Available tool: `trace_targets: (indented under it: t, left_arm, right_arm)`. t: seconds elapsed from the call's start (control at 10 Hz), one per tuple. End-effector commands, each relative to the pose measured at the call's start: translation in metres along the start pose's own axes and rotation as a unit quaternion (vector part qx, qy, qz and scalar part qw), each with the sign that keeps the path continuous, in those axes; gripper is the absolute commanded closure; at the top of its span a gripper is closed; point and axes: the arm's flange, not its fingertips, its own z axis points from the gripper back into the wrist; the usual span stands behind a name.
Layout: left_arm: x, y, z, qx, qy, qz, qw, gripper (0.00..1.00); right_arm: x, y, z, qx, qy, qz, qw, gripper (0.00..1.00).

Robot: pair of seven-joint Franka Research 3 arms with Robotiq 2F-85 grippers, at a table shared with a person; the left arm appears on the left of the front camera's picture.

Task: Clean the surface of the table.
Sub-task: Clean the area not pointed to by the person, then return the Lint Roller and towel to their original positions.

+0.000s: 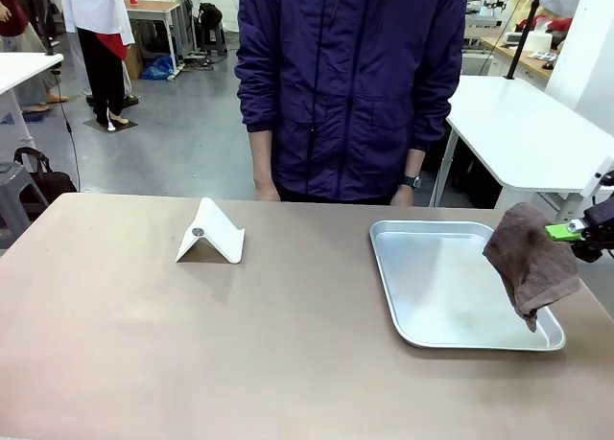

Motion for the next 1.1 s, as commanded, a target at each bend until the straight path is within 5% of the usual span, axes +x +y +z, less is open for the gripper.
trace_targets:
  t: [0.0, 1.0]
  left_arm:
    - [-0.0015, -0.0037, -0.0009, -0.004, 0.003, 0.005, 1.000, 0.79]
    - [-0.0015, -0.0037, -0.0009, -0.004, 0.003, 0.005, 1.000, 0.79]
  right_arm:
    - [0.0005, 0.0014, -0.0026, 0.002, 0.006, 0.010, 1.000, 1.00]
    - [0.0005, 0.0014, -0.0026, 0.002, 0.006, 0.010, 1.000, 1.00]
